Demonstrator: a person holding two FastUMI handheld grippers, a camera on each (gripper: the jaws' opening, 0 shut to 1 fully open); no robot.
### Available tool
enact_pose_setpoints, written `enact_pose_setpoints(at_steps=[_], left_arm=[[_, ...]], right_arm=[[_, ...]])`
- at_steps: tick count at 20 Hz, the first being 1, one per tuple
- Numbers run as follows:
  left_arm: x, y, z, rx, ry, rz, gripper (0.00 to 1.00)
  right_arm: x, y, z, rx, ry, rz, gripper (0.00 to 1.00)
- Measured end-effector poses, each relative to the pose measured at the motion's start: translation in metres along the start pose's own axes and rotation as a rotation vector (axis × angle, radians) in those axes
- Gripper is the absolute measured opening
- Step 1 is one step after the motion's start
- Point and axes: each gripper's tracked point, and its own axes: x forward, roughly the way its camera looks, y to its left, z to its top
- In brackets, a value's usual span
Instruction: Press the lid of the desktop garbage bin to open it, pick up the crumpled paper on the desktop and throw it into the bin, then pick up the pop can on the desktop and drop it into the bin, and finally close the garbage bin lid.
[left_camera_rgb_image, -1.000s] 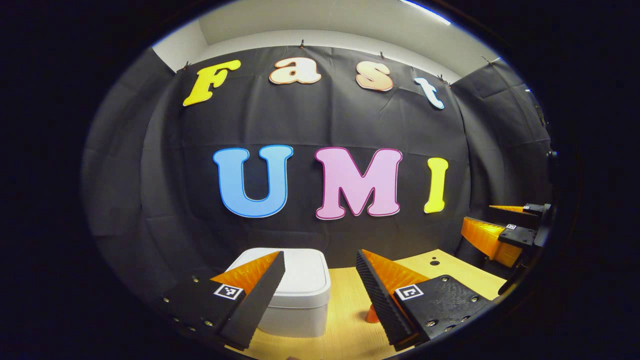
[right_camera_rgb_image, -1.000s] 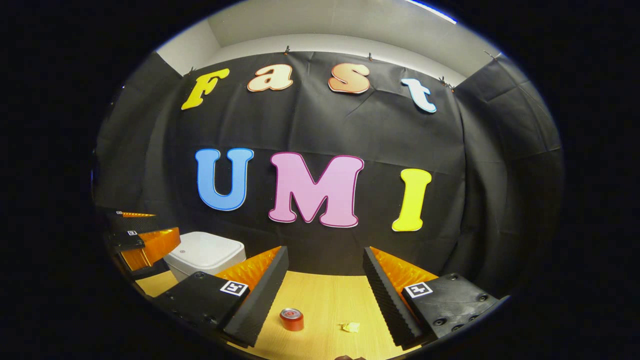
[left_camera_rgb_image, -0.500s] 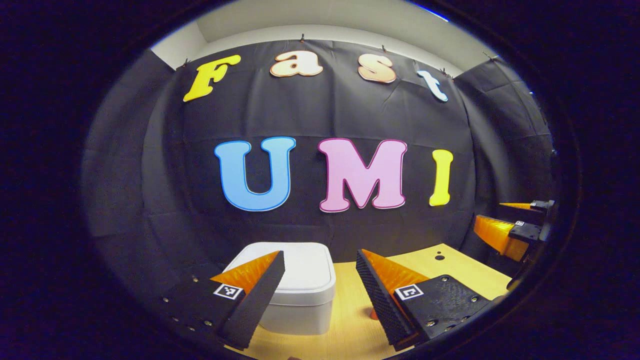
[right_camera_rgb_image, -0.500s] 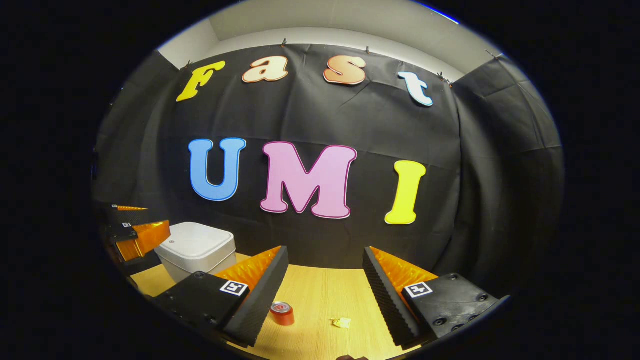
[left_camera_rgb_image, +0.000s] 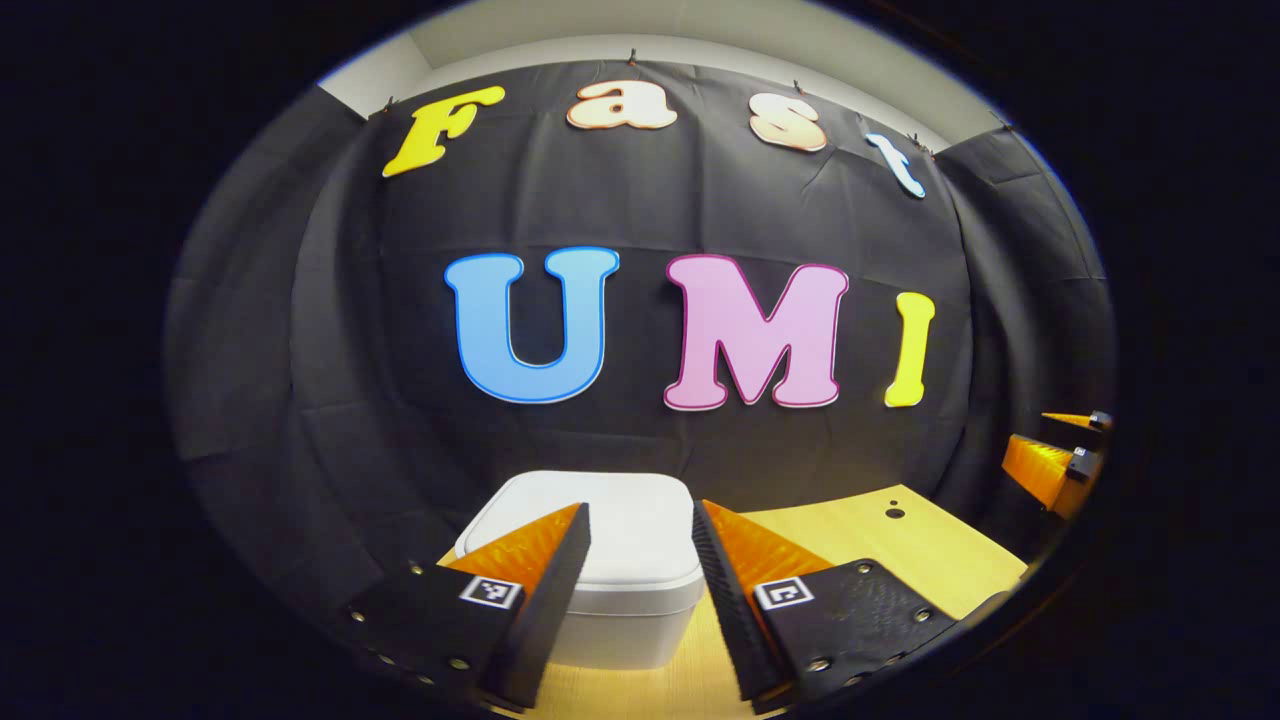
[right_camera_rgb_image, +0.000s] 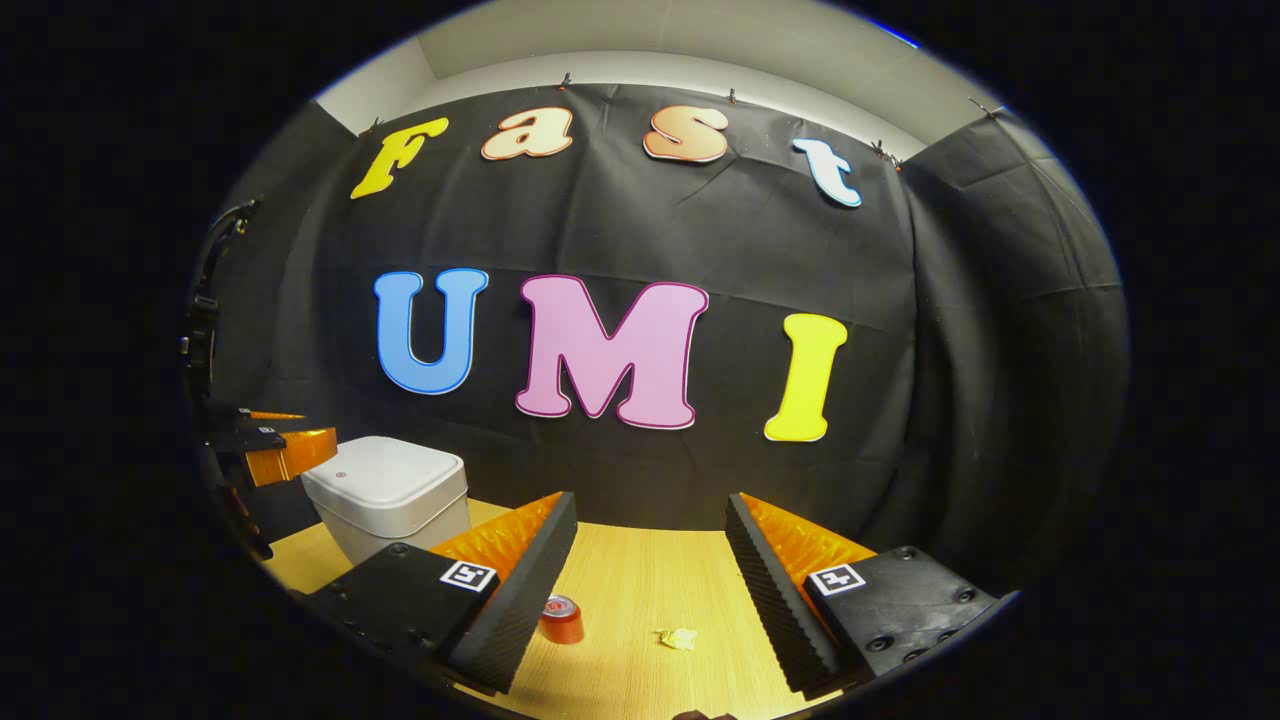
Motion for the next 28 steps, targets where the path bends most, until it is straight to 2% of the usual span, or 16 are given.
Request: enact_pose_setpoints(at_steps=[1, 3, 4, 5, 6, 7, 9, 11, 15, 22, 28], left_arm=[[0.004, 0.007, -0.003, -0.003, 0.010, 0.018, 0.51], [0.013, 0.015, -0.009, -0.006, 0.032, 0.029, 0.33], [0.019, 0.019, -0.015, 0.001, 0.043, 0.038, 0.31], [0.026, 0.025, -0.020, 0.020, 0.055, 0.049, 0.21], [0.031, 0.031, -0.027, 0.038, 0.071, 0.066, 0.18], [0.037, 0.038, -0.032, 0.048, 0.090, 0.078, 0.09], [0.045, 0.032, -0.042, 0.013, 0.128, 0.030, 0.03], [0.049, 0.030, -0.058, -0.037, 0.184, 0.002, 0.01], [0.057, 0.027, -0.053, -0.007, 0.162, -0.043, 0.01], [0.057, 0.026, -0.058, 0.058, 0.162, -0.045, 0.01], [0.056, 0.025, -0.060, 0.020, 0.147, -0.066, 0.01]], right_arm=[[-0.001, -0.002, 0.000, 0.001, 0.000, -0.005, 0.97], [-0.002, -0.007, -0.001, -0.001, 0.001, -0.017, 0.97], [-0.004, -0.009, -0.003, -0.003, 0.006, -0.024, 0.97], [-0.005, -0.011, -0.005, -0.005, 0.015, -0.030, 0.97], [-0.006, -0.014, -0.008, -0.008, 0.029, -0.035, 0.97], [-0.008, -0.014, -0.010, -0.009, 0.038, -0.036, 0.97], [-0.011, -0.016, -0.010, -0.012, 0.042, -0.041, 0.97], [-0.014, -0.018, -0.009, -0.016, 0.038, -0.046, 0.97], [-0.015, -0.018, -0.009, -0.015, 0.036, -0.051, 0.97], [-0.015, -0.014, -0.014, -0.016, 0.051, -0.046, 0.97], [-0.017, -0.012, -0.017, -0.010, 0.051, -0.042, 0.97]])
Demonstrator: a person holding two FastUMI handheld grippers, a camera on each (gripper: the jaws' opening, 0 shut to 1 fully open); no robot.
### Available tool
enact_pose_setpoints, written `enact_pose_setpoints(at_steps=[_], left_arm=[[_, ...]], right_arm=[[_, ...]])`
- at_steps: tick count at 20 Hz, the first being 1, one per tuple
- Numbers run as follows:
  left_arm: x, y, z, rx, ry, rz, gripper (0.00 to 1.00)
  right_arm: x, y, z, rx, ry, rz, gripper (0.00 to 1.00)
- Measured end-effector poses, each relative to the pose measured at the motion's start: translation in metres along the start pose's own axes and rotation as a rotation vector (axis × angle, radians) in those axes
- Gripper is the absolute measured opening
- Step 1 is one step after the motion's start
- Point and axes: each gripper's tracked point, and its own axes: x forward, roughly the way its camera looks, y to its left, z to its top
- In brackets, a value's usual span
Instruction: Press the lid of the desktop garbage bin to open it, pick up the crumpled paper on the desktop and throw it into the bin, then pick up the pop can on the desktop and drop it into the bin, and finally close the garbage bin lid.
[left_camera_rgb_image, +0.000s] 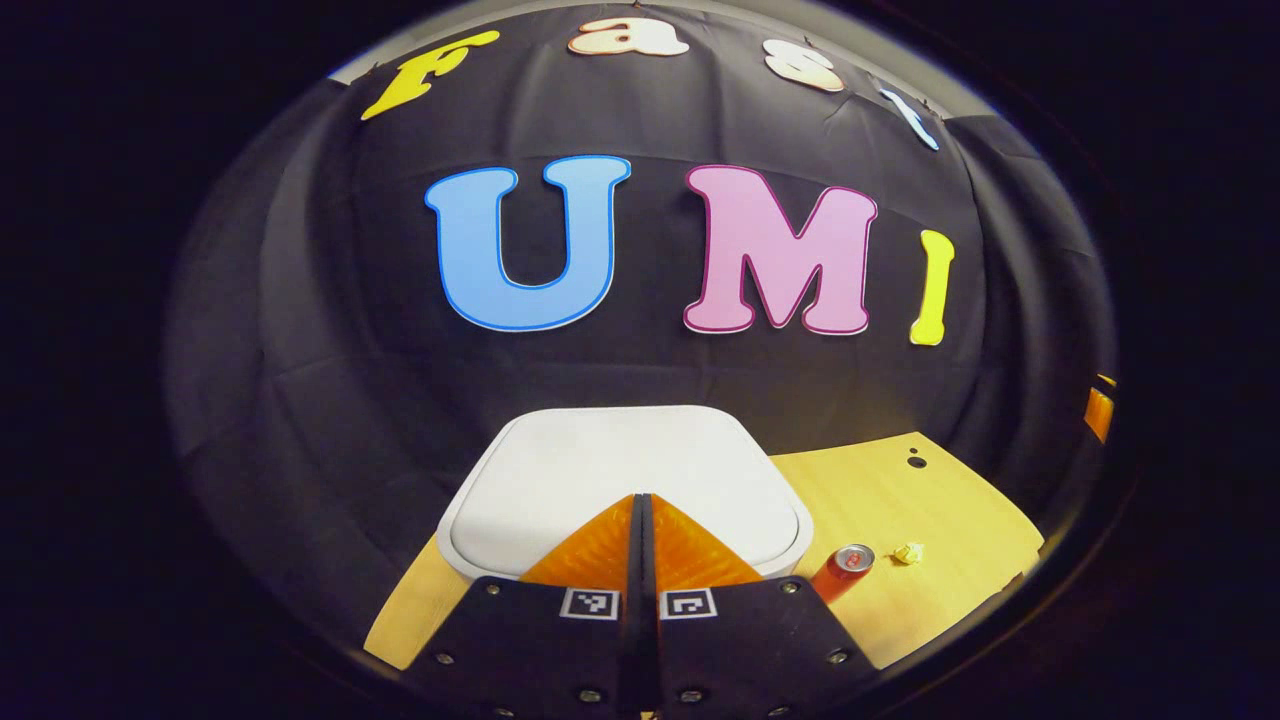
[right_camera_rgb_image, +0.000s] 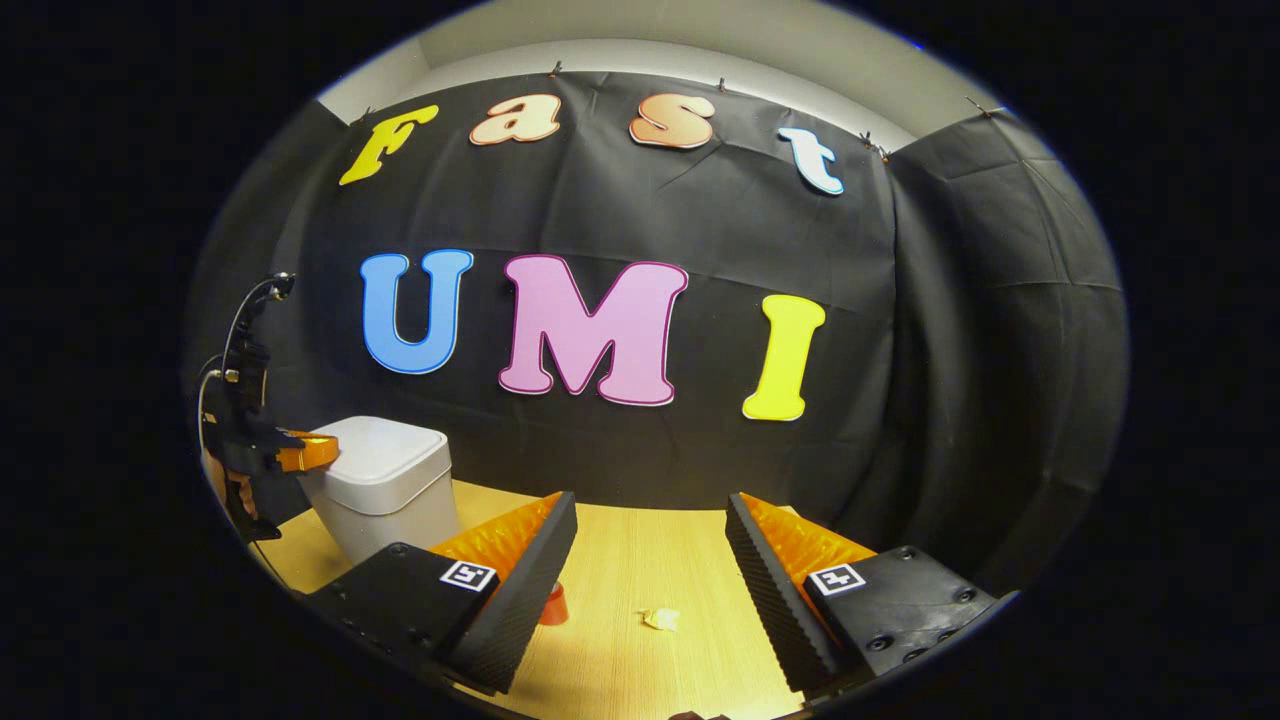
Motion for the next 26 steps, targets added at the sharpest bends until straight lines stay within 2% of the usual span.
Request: enact_pose_setpoints(at_steps=[4, 9, 13, 17, 20, 22, 24, 25, 26], left_arm=[[-0.009, -0.006, 0.023, 0.019, -0.056, 0.004, 0.01], [-0.038, -0.017, 0.106, 0.036, -0.243, -0.006, 0.01], [-0.073, -0.034, 0.142, 0.023, -0.344, -0.014, 0.01], [-0.110, -0.067, 0.159, 0.036, -0.439, -0.044, 0.01], [-0.138, -0.082, 0.157, -0.012, -0.486, -0.037, 0.03], [-0.148, -0.094, 0.151, -0.031, -0.499, -0.052, 0.18], [-0.151, -0.109, 0.141, -0.022, -0.485, -0.100, 0.51], [-0.151, -0.113, 0.134, -0.027, -0.465, -0.116, 0.74], [-0.150, -0.118, 0.127, -0.039, -0.444, -0.132, 0.81]], right_arm=[[0.000, 0.004, 0.003, 0.011, 0.002, 0.010, 0.97], [-0.001, 0.009, 0.011, 0.005, -0.020, 0.023, 0.97], [-0.003, 0.011, 0.014, -0.002, -0.030, 0.033, 0.97], [-0.006, 0.012, 0.009, 0.002, -0.018, 0.039, 0.97], [-0.009, 0.012, 0.005, -0.006, -0.006, 0.043, 0.97], [-0.012, 0.012, 0.001, -0.007, 0.001, 0.047, 0.97], [-0.013, 0.011, -0.004, -0.014, 0.012, 0.049, 0.97], [-0.013, 0.010, -0.008, -0.015, 0.022, 0.048, 0.97], [-0.013, 0.007, -0.011, -0.012, 0.029, 0.047, 0.97]])
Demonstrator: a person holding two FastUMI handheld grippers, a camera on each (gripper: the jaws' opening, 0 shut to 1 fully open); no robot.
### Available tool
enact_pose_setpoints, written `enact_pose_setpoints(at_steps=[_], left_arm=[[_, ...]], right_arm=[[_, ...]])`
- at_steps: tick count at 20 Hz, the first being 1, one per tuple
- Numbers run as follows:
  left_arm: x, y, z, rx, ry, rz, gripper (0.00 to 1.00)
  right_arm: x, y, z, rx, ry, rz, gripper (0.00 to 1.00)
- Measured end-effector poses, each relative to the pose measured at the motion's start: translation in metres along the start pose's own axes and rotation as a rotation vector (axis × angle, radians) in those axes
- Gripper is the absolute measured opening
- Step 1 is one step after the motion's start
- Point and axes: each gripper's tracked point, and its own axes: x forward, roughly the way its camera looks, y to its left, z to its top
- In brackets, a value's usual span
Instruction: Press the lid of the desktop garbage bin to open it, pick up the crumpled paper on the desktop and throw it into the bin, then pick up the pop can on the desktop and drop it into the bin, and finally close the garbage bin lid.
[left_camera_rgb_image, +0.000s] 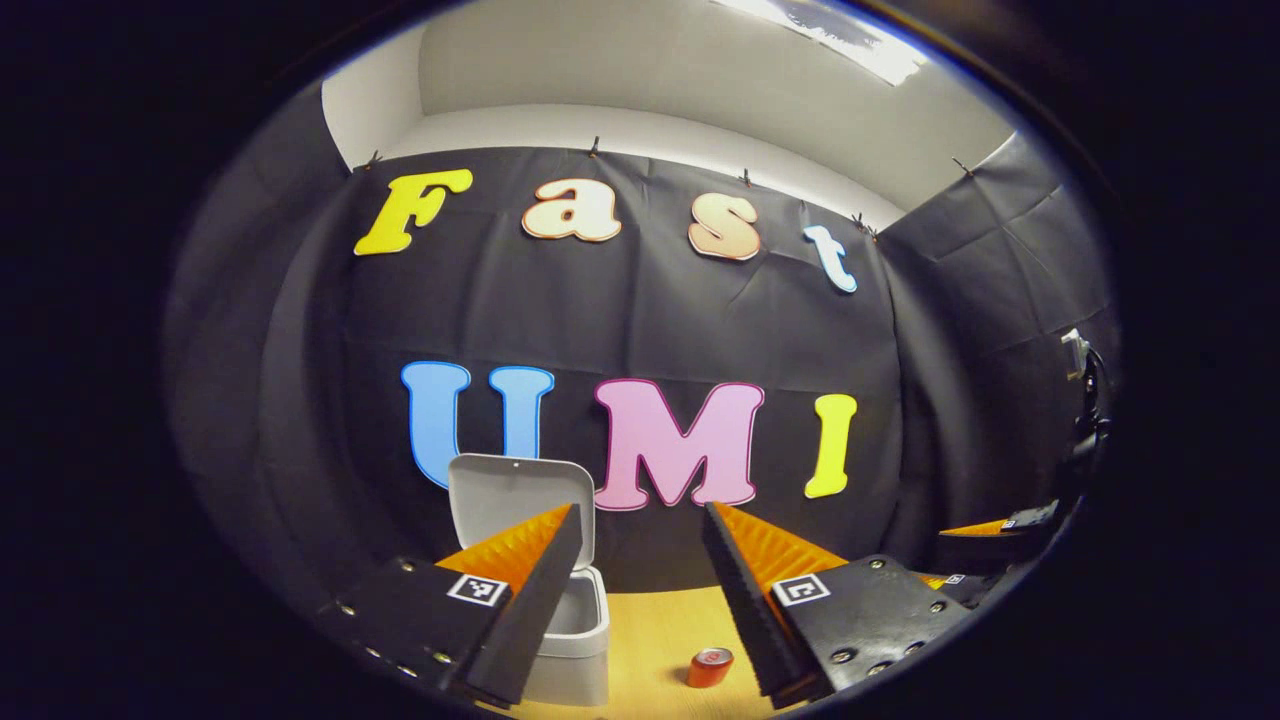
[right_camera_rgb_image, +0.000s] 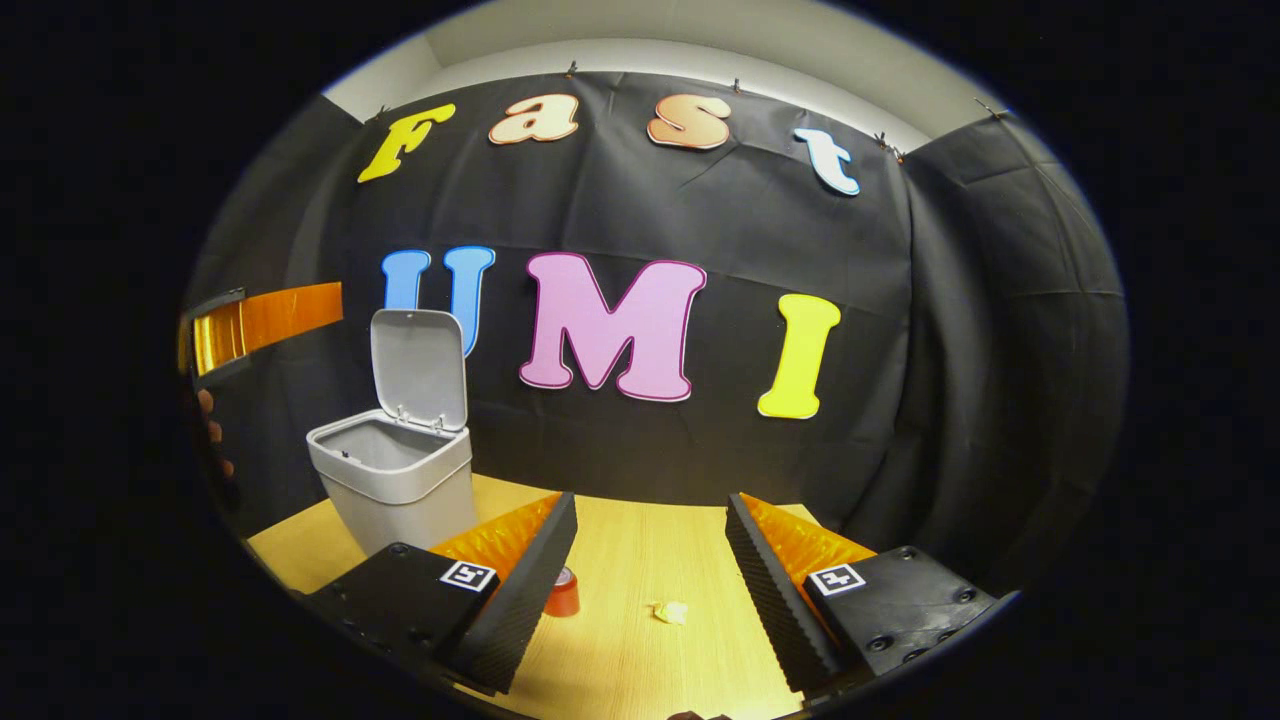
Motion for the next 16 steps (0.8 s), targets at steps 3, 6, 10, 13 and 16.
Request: enact_pose_setpoints(at_steps=[3, 6, 10, 13, 16], left_arm=[[-0.004, 0.000, -0.010, -0.006, 0.036, 0.010, 0.88], [-0.010, 0.000, -0.019, 0.028, 0.062, 0.026, 0.88], [-0.017, -0.003, -0.027, 0.032, 0.093, 0.029, 0.88], [-0.022, -0.006, -0.036, 0.034, 0.121, 0.030, 0.88], [-0.029, -0.003, -0.041, 0.048, 0.137, 0.052, 0.88]], right_arm=[[0.003, -0.009, -0.007, 0.005, 0.011, -0.021, 0.97], [0.017, -0.017, -0.027, 0.017, 0.062, -0.038, 0.97], [0.044, -0.012, -0.069, 0.009, 0.183, 0.019, 0.97], [0.072, -0.011, -0.111, -0.032, 0.292, 0.071, 0.97], [0.098, -0.014, -0.156, -0.058, 0.444, 0.103, 0.98]])
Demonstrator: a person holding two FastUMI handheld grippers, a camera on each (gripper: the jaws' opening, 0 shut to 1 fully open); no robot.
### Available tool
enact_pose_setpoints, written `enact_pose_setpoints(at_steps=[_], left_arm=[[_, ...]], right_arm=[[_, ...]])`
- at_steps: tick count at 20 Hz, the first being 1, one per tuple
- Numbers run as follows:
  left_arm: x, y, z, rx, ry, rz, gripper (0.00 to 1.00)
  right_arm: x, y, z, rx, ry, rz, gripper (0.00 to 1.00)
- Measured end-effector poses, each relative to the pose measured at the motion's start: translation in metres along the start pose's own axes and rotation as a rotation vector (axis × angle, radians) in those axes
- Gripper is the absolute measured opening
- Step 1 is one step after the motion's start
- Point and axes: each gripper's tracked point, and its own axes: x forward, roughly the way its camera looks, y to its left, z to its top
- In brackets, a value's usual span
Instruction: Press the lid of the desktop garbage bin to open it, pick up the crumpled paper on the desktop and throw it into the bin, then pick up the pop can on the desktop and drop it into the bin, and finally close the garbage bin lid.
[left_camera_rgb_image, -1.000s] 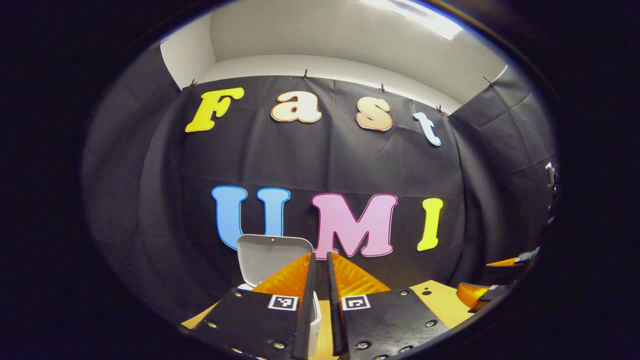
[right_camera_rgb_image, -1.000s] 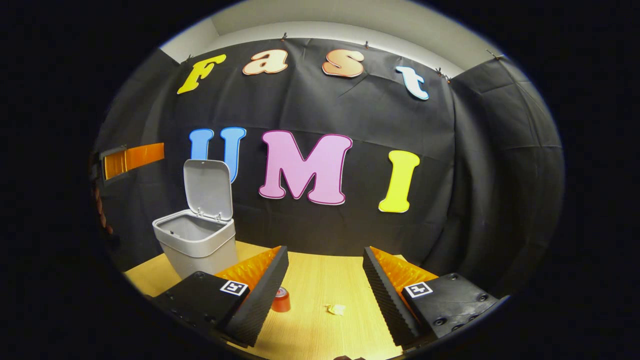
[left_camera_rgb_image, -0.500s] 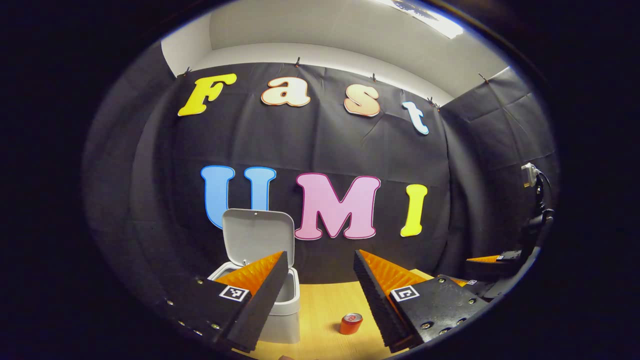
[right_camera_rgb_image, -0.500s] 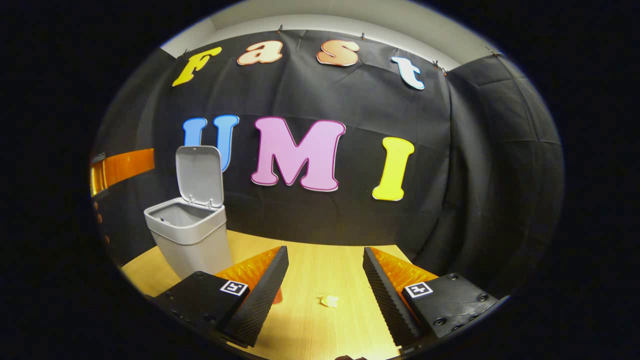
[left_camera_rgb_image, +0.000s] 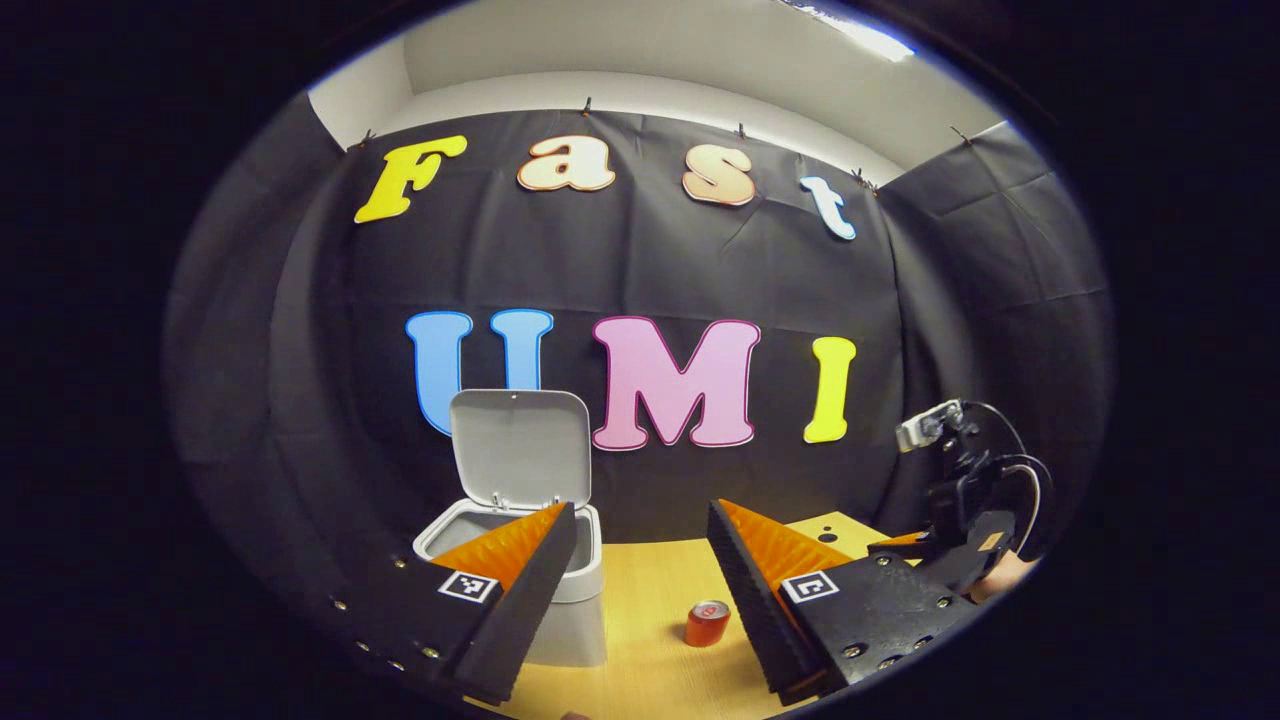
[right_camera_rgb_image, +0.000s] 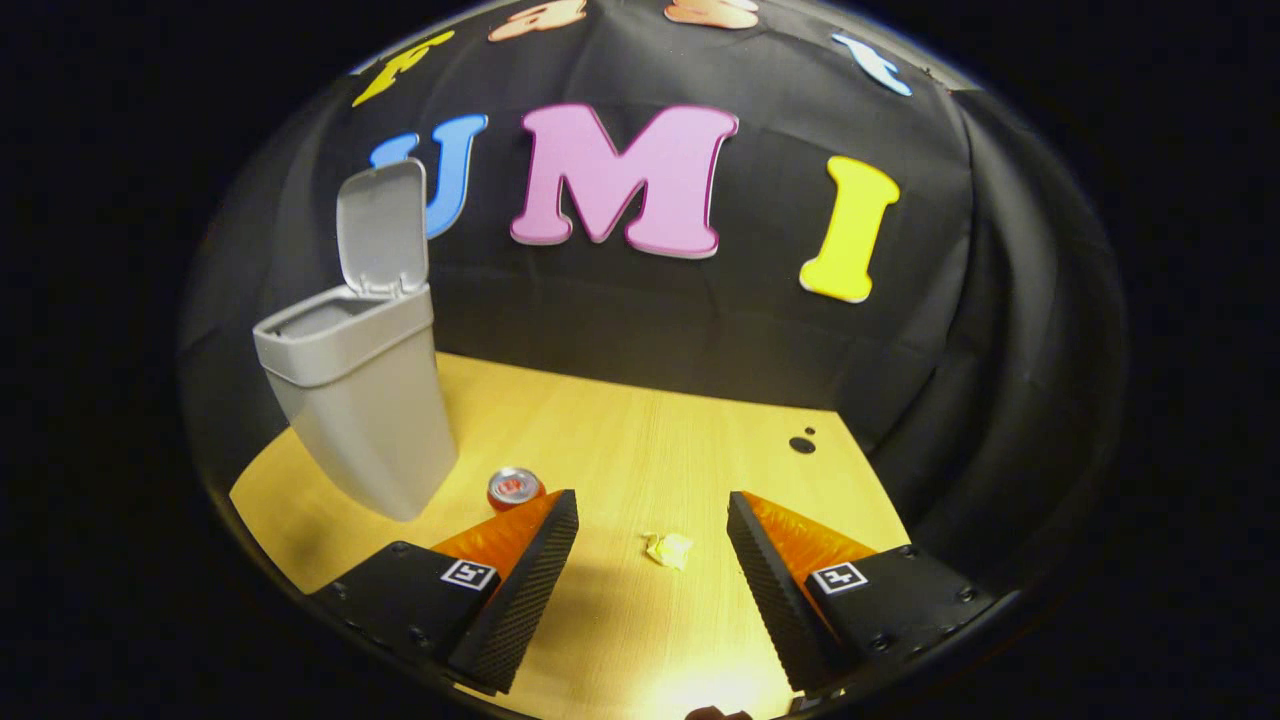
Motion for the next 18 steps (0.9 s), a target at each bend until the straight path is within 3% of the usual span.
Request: enact_pose_setpoints(at_steps=[3, 7, 14, 18], left_arm=[[-0.006, -0.002, -0.007, -0.007, 0.019, 0.008, 0.89], [-0.013, 0.004, -0.021, 0.019, 0.058, 0.055, 0.88], [-0.019, 0.006, -0.046, -0.009, 0.145, 0.121, 0.88], [-0.021, 0.005, -0.053, 0.011, 0.174, 0.160, 0.89]], right_arm=[[0.036, -0.007, -0.033, -0.049, 0.158, 0.031, 0.99], [0.089, -0.012, -0.064, 0.007, 0.265, 0.056, 0.99], [0.137, -0.036, -0.113, 0.049, 0.455, 0.056, 0.99], [0.152, -0.029, -0.127, 0.101, 0.516, 0.097, 0.98]])
